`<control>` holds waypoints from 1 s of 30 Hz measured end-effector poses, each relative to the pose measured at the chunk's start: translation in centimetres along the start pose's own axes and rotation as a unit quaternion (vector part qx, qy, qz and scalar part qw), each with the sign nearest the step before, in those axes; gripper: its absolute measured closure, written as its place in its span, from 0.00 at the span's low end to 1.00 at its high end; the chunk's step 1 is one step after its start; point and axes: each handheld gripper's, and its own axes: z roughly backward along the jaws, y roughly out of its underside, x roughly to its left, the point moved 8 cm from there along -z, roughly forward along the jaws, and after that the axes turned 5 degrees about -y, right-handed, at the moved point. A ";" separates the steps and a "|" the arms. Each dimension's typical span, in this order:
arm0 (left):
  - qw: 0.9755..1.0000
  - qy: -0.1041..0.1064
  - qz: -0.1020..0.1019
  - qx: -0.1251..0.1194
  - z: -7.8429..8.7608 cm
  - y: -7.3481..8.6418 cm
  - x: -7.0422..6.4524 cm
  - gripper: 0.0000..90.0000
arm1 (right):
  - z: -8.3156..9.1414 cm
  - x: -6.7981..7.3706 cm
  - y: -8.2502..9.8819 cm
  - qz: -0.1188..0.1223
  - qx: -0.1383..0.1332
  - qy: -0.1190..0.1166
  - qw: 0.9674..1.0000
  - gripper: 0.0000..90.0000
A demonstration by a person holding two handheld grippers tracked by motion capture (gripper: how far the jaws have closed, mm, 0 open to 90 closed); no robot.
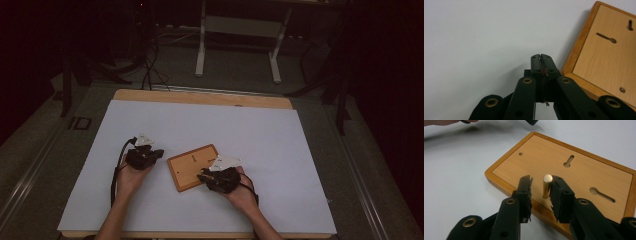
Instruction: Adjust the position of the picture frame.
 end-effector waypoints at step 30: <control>0.998 0.049 -0.025 0.027 -1.6 0.0 -2.1 1.00 | -1.3 -1.5 0.1 -0.036 -0.011 0.048 0.998 0.94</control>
